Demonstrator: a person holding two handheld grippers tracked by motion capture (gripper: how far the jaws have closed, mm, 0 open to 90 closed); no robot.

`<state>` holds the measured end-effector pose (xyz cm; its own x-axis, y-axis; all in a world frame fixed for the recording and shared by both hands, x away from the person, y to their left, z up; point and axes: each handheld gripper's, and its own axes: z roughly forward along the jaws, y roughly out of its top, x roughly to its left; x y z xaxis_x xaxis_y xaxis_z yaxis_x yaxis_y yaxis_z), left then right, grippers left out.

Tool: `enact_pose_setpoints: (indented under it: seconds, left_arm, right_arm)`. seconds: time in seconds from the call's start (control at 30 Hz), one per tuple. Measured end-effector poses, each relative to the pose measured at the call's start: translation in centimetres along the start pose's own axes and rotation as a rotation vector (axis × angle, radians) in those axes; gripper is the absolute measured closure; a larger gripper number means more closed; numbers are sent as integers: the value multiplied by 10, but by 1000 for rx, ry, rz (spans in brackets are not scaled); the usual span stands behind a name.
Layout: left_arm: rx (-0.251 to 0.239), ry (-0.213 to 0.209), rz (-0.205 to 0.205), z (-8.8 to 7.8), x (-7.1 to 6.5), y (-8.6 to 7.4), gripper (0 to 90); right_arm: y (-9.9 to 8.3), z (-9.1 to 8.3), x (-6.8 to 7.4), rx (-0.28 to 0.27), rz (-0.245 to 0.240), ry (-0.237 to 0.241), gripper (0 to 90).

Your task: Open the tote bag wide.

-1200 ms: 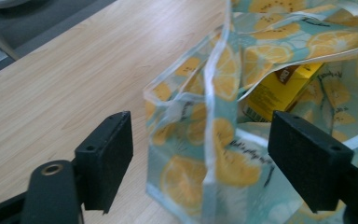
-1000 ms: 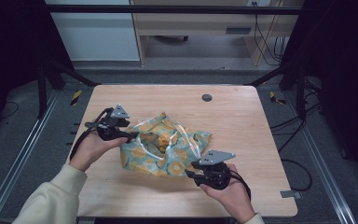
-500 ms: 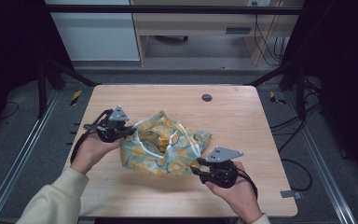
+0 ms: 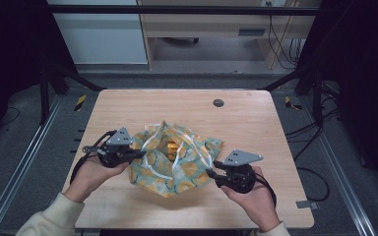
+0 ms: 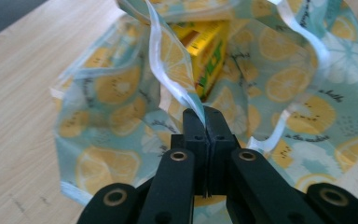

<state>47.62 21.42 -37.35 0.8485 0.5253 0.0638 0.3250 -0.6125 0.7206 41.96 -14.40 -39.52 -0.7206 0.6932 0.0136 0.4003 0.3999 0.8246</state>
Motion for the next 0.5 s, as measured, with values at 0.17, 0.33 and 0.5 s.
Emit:
enact_pose_setpoints:
  seconds: [0.17, 0.33, 0.5]
  left_arm:
    - [11, -9, 1, 5, -4, -5, 898]
    - [14, -9, -5, 7, -2, -6, 898]
    - [14, -6, -6, 8, 0, -5, 898]
  right_arm:
    - [10, 3, 1, -9, -6, -3, 575]
    - [28, 15, 6, -17, -20, 7, 515]
    - [37, 25, 12, -16, -36, 23, 467]
